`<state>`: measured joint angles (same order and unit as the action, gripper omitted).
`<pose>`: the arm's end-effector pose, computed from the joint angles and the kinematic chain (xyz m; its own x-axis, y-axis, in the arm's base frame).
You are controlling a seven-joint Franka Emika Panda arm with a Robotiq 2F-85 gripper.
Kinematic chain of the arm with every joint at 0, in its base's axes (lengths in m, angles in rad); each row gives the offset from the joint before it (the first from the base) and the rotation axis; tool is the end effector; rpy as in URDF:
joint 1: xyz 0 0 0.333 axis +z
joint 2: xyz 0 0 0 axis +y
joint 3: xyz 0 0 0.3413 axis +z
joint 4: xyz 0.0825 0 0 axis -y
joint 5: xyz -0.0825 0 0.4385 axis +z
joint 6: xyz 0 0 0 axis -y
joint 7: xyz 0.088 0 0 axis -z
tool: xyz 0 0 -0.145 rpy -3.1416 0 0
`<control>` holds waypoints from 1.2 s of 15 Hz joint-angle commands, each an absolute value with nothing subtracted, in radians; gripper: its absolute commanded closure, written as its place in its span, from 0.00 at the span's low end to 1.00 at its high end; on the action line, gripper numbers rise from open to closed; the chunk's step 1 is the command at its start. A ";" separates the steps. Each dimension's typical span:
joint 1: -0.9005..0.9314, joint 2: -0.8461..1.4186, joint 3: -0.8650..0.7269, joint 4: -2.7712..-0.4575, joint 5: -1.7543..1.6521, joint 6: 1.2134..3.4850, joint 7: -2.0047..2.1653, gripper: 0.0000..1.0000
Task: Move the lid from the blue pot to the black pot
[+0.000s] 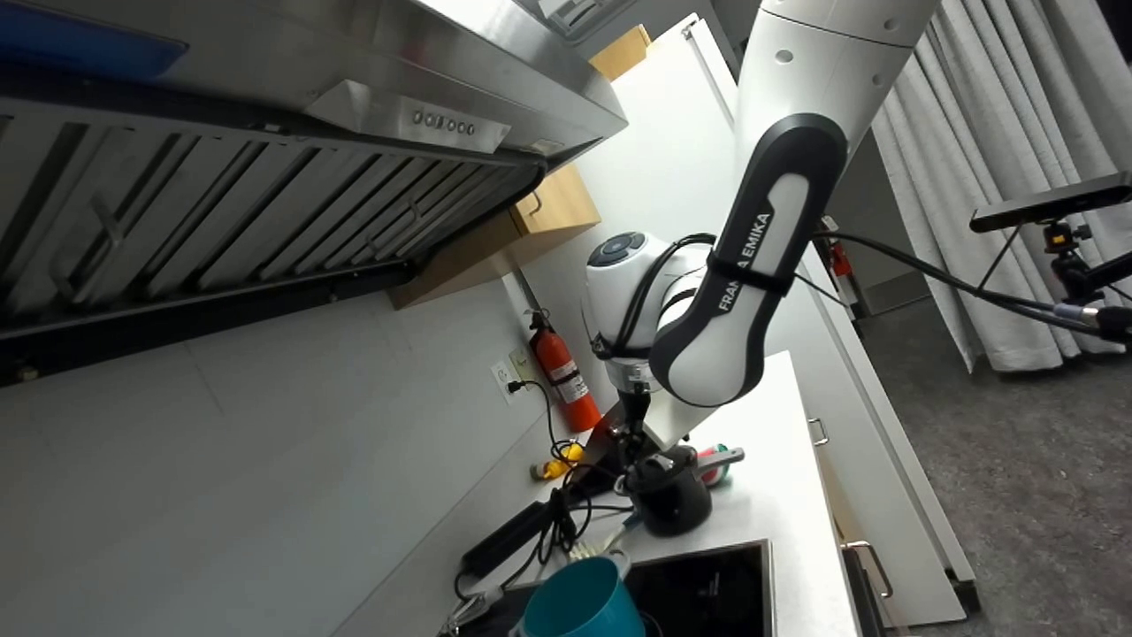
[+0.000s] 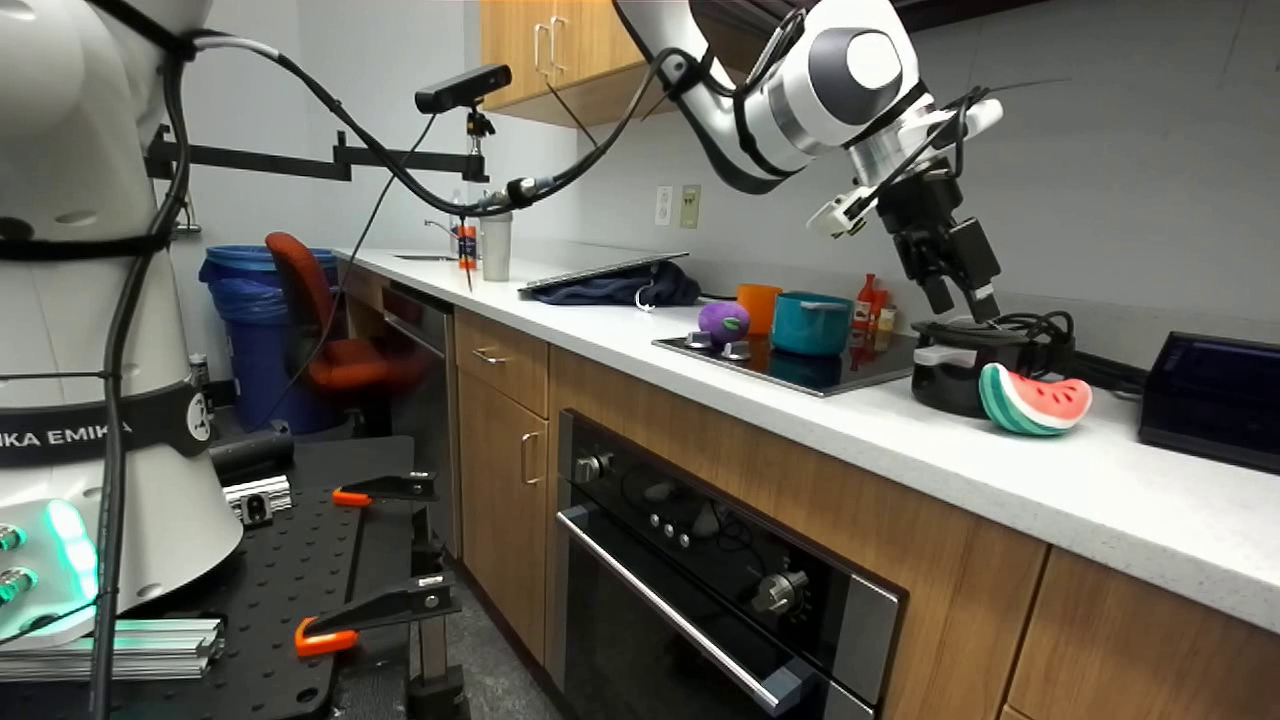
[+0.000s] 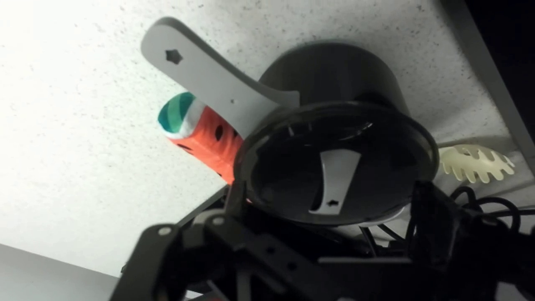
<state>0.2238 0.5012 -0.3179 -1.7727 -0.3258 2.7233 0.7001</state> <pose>0.7655 -0.0427 0.2946 0.7693 -0.3550 0.5311 -0.4520 -0.8900 0.0599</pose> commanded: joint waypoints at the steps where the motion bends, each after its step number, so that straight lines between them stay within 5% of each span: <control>1: 0.226 0.474 -0.313 -1.804 -0.336 2.755 0.705 0.00; 18: 0.414 0.141 -0.315 -2.166 -0.551 2.895 0.674 0.00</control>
<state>0.3909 0.2631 -0.3243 -2.0323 -0.5166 2.8891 0.6934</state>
